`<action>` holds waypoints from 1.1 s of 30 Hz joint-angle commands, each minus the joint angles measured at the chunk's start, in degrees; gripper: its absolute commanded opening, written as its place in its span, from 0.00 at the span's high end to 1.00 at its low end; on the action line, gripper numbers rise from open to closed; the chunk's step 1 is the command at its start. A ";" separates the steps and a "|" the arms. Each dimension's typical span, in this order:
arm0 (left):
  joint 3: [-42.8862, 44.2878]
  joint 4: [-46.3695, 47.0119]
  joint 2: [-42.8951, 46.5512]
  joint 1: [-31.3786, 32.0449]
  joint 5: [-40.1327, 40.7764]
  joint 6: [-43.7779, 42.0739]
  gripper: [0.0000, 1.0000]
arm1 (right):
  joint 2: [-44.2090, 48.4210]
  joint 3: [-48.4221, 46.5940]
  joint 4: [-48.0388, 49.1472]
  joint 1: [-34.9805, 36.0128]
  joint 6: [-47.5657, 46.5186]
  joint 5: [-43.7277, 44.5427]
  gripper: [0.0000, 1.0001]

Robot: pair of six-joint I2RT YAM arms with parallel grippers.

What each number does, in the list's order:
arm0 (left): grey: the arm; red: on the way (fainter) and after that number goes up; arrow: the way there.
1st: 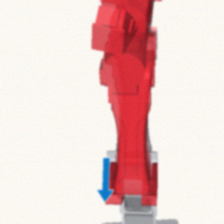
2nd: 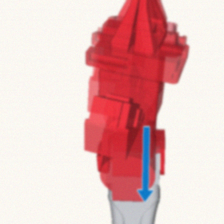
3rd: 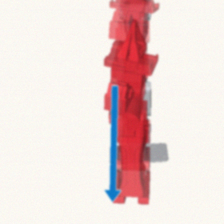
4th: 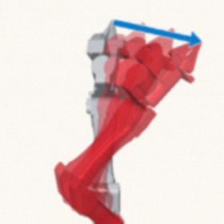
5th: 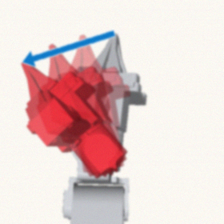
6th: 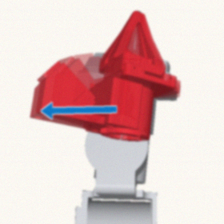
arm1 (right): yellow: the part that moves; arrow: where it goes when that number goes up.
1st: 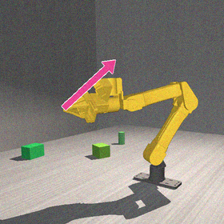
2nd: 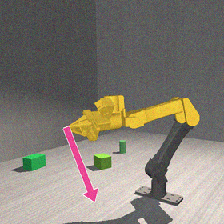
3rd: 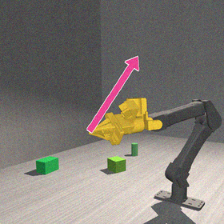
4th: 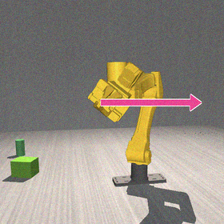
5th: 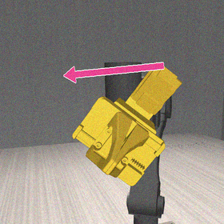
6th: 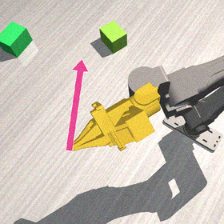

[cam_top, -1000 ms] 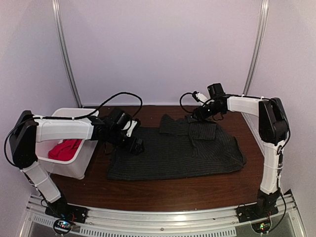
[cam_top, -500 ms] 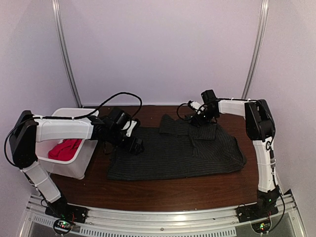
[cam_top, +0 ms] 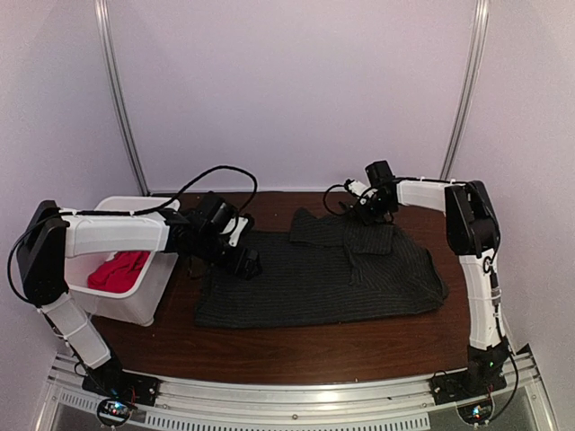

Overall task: Fold and stack the mixed laundry pile
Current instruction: Fold the 1/3-folded shirt at the center of the board.

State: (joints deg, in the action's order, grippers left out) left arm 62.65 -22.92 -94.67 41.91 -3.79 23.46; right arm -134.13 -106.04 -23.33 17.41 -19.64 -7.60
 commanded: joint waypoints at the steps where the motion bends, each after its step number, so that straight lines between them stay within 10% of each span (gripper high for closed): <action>1: 2.08 0.24 0.53 -1.14 0.68 0.71 0.10 | 7.92 -2.62 1.29 0.54 1.48 0.95 1.00; 33: -9.37 22.35 14.37 -9.13 -4.55 22.81 0.05 | 28.44 20.87 15.63 22.67 27.80 -16.67 1.00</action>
State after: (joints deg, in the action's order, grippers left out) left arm 54.57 -6.09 -80.29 32.67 -6.46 41.98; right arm -105.19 -85.86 -13.80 37.82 4.51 -22.98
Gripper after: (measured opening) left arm 0.953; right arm 0.020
